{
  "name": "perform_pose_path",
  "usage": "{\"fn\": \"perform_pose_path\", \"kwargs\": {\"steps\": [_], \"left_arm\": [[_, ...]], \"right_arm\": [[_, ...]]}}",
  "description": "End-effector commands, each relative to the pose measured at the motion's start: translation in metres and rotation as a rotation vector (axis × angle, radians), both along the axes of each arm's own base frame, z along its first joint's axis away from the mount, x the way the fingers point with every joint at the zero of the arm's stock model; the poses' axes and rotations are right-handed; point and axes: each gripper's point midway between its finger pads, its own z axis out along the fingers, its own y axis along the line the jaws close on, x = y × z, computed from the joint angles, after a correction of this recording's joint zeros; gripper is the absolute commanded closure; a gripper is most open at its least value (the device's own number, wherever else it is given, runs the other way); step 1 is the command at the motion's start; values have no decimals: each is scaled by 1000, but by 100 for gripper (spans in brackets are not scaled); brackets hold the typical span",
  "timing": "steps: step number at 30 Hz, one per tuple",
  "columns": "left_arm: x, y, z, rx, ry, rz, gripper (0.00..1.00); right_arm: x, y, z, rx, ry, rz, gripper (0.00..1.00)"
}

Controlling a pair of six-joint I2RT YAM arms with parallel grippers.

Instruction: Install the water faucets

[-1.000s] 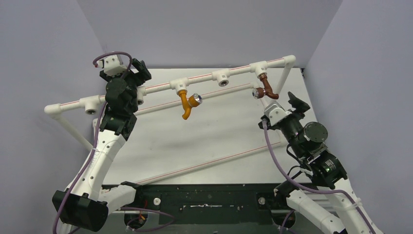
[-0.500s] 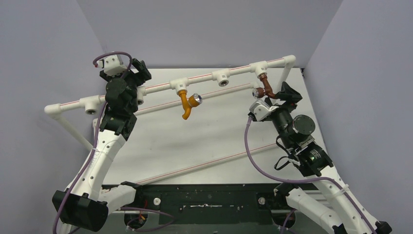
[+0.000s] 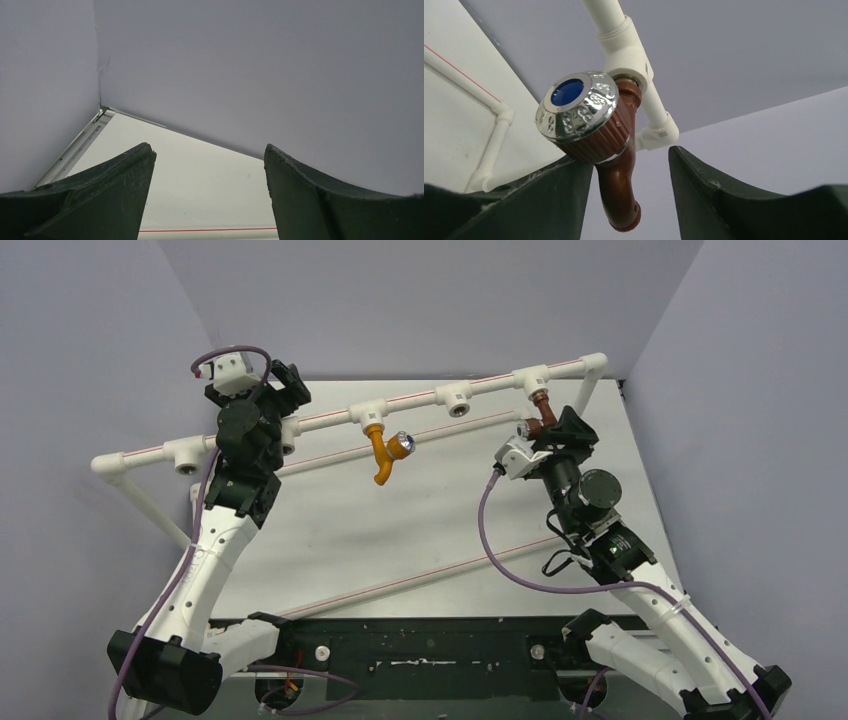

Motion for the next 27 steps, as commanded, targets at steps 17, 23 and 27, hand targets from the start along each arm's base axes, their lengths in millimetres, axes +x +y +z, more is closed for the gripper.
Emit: {"fn": "perform_pose_path", "kwargs": {"steps": [17,23,27], "left_arm": [[-7,-9,-127,110,409,-47,22],[-7,-8,-127,110,408,-46,22],[-7,-8,-127,110,409,-46,22]], "right_arm": [[-4,-1,24,751,-83,32,100],[-4,2,24,1100,-64,65,100],[-4,-2,26,1321,-57,49,100]]}}
